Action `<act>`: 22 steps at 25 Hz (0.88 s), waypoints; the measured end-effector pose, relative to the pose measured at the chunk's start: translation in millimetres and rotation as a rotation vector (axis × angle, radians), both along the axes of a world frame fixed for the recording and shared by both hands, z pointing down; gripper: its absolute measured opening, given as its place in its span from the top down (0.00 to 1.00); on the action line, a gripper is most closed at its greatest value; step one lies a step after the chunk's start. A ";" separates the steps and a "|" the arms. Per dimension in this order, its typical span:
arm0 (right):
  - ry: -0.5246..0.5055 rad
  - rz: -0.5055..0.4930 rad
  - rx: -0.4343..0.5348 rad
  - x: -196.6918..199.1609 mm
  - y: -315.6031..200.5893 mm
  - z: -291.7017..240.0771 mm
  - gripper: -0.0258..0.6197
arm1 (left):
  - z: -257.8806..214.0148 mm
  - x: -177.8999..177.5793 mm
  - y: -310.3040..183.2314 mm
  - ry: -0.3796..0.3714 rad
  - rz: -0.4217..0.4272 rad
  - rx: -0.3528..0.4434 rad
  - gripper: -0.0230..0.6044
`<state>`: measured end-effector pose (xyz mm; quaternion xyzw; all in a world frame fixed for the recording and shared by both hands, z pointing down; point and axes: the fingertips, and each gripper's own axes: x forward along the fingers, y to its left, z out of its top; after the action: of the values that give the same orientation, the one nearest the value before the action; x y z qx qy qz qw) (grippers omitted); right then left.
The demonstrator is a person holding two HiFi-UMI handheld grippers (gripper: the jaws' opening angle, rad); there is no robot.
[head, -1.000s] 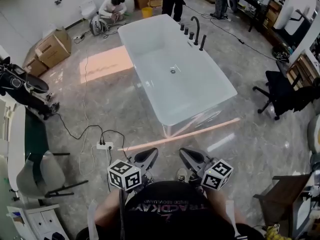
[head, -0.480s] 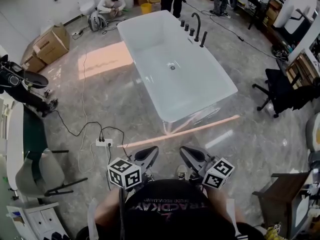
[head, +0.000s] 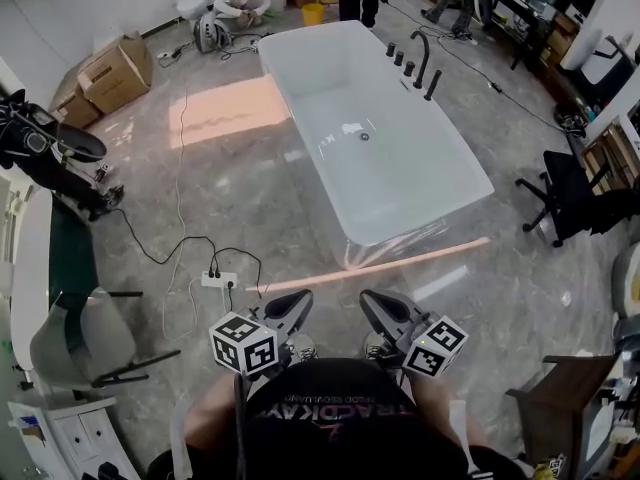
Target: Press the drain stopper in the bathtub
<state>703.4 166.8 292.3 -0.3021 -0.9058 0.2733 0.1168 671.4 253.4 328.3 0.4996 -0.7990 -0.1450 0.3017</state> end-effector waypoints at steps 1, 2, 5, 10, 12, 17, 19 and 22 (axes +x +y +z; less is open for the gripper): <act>-0.001 -0.002 -0.001 -3.6 8.0 0.6 0.94 | 0.9 -3.0 8.9 0.002 -0.006 -0.002 0.96; -0.004 -0.005 0.000 -7.5 16.1 0.8 0.94 | 1.9 -6.2 17.4 0.003 -0.011 -0.004 0.96; -0.008 -0.013 0.011 -19.1 40.2 0.8 0.94 | 5.2 -16.4 40.7 0.006 -0.024 -0.011 0.96; 0.026 -0.030 0.044 -37.2 58.0 5.7 0.94 | 10.3 -32.8 63.0 0.045 -0.053 0.003 0.96; 0.046 -0.028 0.036 -46.5 57.9 8.4 0.94 | 14.7 -38.3 67.4 0.056 -0.065 0.010 0.96; 0.052 -0.039 0.021 -83.9 58.9 14.4 0.94 | 24.8 -65.4 73.5 0.088 -0.100 0.004 0.96; 0.053 -0.046 0.008 -105.8 55.1 18.0 0.94 | 25.5 -85.1 73.7 0.085 -0.120 -0.008 0.96; 0.056 -0.062 -0.017 -147.7 50.4 21.3 0.94 | 26.9 -126.0 73.6 0.081 -0.152 -0.025 0.96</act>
<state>555.7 217.2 313.6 -0.3232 -0.8900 0.2854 0.1481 545.4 327.0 355.2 0.4273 -0.8235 -0.1777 0.3281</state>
